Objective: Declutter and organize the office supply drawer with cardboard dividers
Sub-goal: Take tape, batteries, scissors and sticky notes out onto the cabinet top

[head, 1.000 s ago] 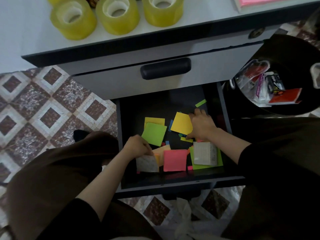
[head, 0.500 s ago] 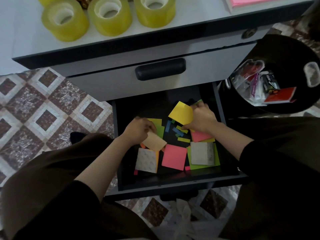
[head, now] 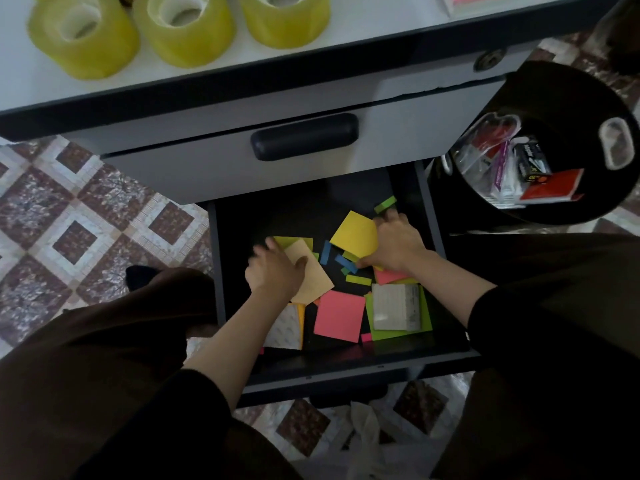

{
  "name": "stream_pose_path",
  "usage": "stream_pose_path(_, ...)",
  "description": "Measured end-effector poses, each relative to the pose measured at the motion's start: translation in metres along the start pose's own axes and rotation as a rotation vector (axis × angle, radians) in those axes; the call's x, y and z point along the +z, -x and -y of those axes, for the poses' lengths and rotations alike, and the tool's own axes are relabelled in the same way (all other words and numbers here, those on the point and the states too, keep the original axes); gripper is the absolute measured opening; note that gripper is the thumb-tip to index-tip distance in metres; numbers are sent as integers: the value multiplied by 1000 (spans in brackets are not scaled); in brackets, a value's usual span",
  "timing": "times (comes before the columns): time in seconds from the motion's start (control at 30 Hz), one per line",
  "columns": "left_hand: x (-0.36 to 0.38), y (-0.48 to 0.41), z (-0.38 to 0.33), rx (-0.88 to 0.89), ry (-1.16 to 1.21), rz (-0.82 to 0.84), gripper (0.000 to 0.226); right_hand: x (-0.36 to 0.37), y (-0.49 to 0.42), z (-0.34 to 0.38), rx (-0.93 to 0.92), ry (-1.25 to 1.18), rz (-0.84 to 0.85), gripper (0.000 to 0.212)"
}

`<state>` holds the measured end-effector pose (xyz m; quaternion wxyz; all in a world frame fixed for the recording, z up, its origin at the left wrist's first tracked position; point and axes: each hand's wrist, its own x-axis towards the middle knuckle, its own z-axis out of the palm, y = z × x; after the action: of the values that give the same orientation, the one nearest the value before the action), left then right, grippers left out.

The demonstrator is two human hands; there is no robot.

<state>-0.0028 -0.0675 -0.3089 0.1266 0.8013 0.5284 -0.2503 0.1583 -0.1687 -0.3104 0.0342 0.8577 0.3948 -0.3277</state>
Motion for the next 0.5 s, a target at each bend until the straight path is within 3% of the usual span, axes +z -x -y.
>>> stream_pose_path(0.1, -5, -5, -1, 305, -321, -138, 54, -1, -2, -1, 0, 8, -4, 93)
stream_pose_path(0.2, -6, -16, 11, 699, -559, -53, 76, -1, -5, 0, 0, 12, -5, 91)
stream_pose_path(0.33, -2, -28, 32, 810, -671, 12, 91, 1, -7, 0, -1, 20, -1, 91)
stream_pose_path(0.5, -1, -31, 34, 900, -684, -51, 80, 1, -6, 2, -36, 124, -17, 91)
